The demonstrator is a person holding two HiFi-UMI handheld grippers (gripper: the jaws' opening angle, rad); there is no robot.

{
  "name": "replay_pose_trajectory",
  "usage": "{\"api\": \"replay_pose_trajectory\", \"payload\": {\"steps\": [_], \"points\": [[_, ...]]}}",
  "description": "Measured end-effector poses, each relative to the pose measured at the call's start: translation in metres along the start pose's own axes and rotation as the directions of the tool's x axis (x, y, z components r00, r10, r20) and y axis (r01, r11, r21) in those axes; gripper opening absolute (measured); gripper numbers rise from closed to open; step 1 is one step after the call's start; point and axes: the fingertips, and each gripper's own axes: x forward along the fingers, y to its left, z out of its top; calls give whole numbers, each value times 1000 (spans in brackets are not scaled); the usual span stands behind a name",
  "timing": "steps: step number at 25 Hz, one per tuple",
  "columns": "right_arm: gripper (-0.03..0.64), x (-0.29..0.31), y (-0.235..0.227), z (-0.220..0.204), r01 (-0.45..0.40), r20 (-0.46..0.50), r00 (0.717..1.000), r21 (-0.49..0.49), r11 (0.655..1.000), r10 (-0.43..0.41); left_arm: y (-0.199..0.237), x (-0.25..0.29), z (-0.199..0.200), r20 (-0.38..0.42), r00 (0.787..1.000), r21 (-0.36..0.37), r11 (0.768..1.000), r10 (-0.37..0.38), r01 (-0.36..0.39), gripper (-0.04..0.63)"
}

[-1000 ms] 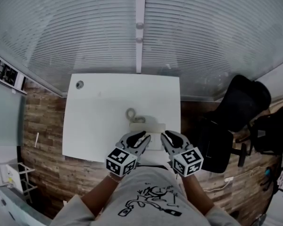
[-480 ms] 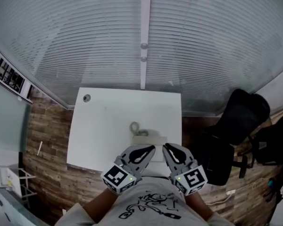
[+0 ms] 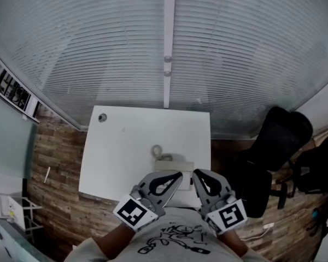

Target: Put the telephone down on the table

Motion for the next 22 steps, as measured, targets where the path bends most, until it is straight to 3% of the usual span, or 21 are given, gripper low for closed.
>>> {"api": "replay_pose_trajectory", "payload": {"steps": [22], "points": [[37,5,1,7,-6,5,1000,-1,1000,6,7,2,0,-10,1000,-36,999,25,-25,2]]}}
